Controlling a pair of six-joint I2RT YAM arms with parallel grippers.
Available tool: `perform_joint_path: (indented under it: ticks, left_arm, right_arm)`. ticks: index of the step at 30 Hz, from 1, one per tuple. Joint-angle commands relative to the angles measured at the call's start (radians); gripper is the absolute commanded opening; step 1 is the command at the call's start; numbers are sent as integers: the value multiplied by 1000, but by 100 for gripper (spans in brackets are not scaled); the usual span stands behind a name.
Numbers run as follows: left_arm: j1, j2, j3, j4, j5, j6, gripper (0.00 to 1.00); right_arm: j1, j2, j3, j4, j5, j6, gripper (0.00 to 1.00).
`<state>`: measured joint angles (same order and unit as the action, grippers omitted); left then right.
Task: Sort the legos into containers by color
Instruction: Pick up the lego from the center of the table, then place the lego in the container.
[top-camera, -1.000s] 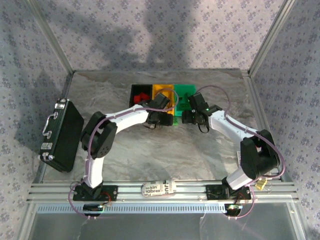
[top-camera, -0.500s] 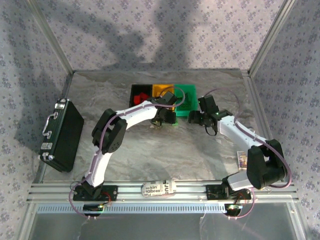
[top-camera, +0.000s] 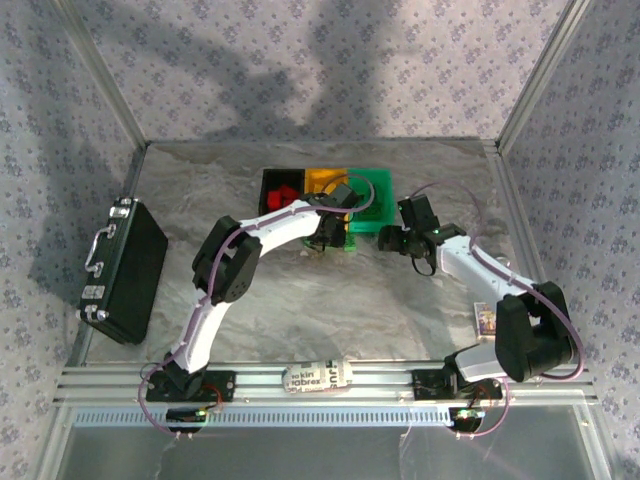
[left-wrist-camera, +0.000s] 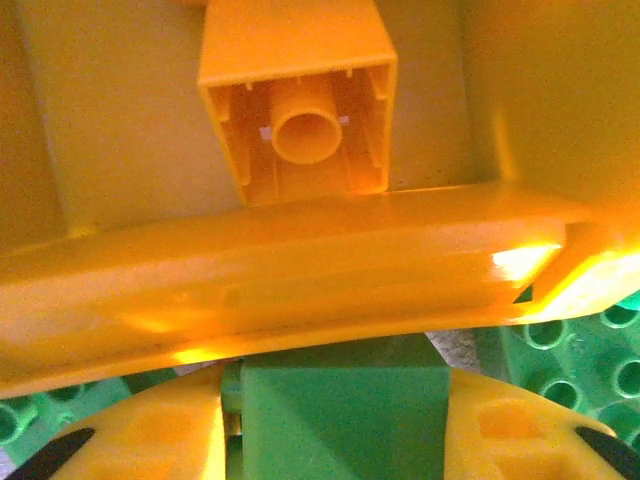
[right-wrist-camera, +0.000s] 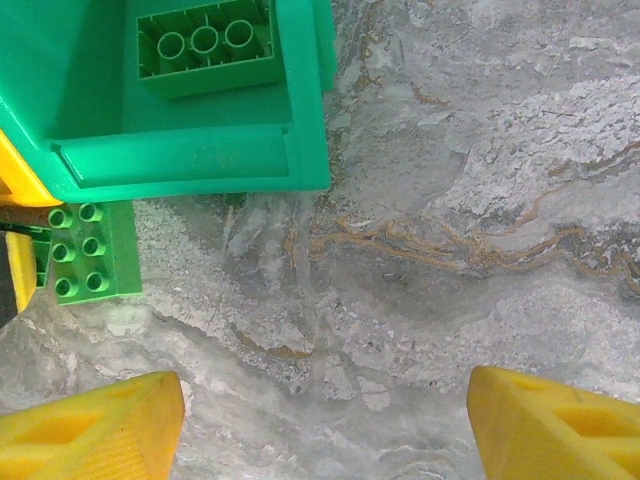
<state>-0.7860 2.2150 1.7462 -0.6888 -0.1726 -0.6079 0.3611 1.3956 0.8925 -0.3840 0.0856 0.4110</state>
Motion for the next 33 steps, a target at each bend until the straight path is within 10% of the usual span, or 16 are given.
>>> perform_joint_path:
  ticks: [1,9,19,22,25,33]
  left_arm:
    - [-22,-22,21,-63,-44,14,35]
    - [-61,-106,106,-36,-61,110,36]
    - [-37,265,745,-332,-5,259,39]
    - [-32,433,1049,-524,17,285,78]
    - [-29,578,1420,-709,-8,301,87]
    - [4,346,1161,-835,-17,454,87]
  right_arm:
    - [-4,-36,-16,2,-10,18,76]
    - [-20,-134,-69,-6,14,41,76]
    - [-49,-213,-118,-37,0,43,77]
    - [-55,-246,-131,-45,-6,39,76]
    - [-65,-282,-141,-53,-11,29,77]
    - [-60,-293,-165,-30,-67,-13,77]
